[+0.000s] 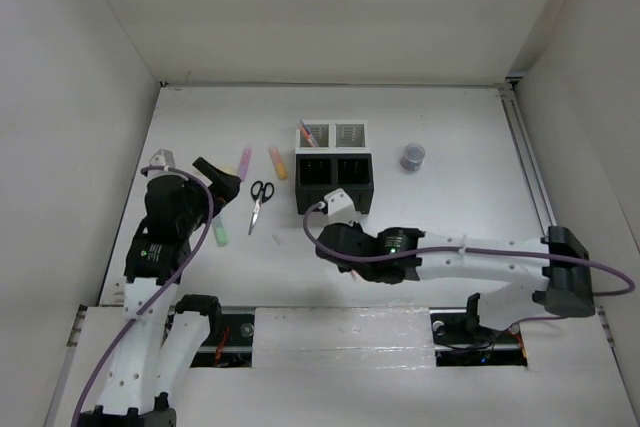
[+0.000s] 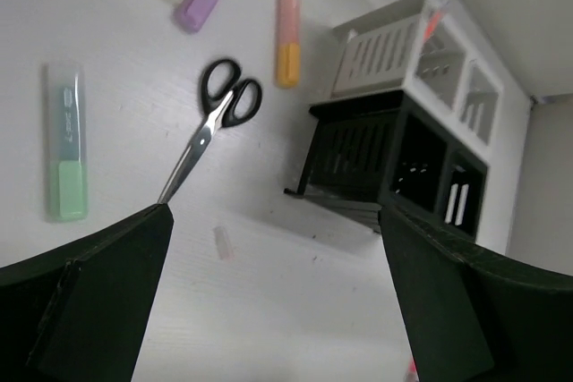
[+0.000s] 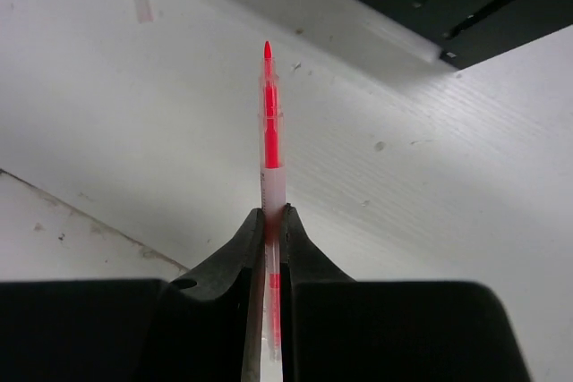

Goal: Sort the stationery into containers
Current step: Grab a piece of stationery with the right arm, then grab a piece of stationery with the left arm

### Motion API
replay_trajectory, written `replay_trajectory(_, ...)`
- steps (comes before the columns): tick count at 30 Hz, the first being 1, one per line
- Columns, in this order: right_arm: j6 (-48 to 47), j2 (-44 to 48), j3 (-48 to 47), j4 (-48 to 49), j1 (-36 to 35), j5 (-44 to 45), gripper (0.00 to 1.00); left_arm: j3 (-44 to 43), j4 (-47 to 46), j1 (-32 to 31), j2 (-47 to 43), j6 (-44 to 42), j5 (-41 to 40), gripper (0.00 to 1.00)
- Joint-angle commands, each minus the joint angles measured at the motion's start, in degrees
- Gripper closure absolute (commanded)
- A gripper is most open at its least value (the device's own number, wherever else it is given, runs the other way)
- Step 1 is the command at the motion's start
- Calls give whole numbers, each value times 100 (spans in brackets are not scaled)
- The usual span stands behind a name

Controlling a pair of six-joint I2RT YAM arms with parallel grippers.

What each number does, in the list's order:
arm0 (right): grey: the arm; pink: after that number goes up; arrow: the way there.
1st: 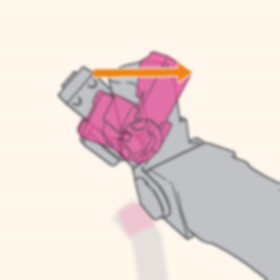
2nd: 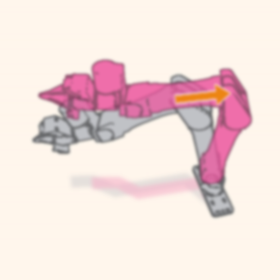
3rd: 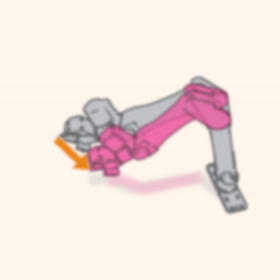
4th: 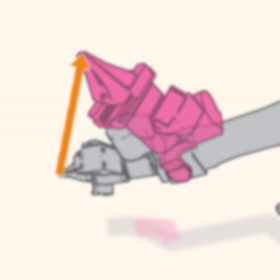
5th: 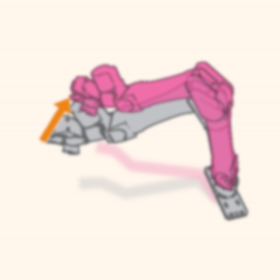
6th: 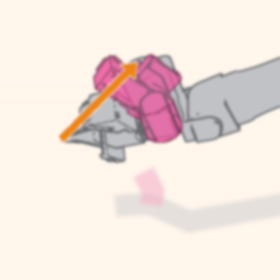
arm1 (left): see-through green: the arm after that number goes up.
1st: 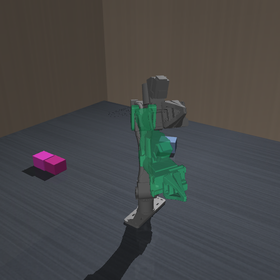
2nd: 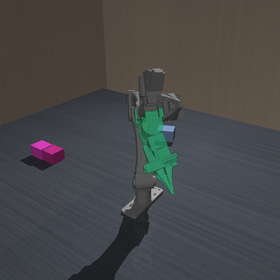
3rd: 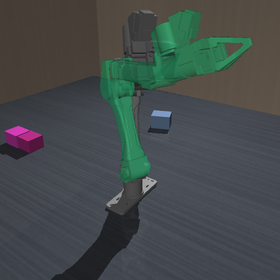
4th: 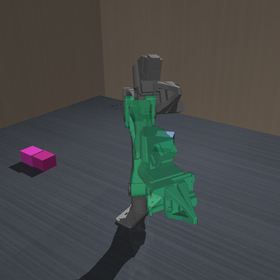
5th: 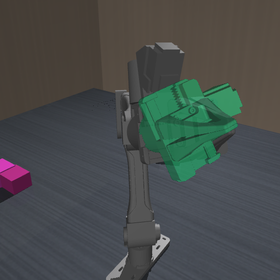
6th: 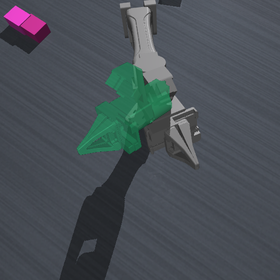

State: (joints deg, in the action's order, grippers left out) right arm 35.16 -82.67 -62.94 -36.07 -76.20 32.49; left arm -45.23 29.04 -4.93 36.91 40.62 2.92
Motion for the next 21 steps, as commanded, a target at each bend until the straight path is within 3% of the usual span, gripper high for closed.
replay_trajectory(1,44,532,-228,-488,-35,696,100,716,-319,-26,325,262,394,2)
replay_trajectory(5,-9,1120,-228,-629,-35,882,100,1025,-654,-26,756,403,526,2)
replay_trajectory(12,-62,1429,-175,-629,-35,987,100,1087,-338,-26,283,684,298,0)
replay_trajectory(16,-140,1482,-122,-576,18,987,100,1034,-310,-26,518,684,331,0)
replay_trajectory(21,-325,1587,-122,-523,194,987,100,-157,-162,-26,642,228,-63,0)
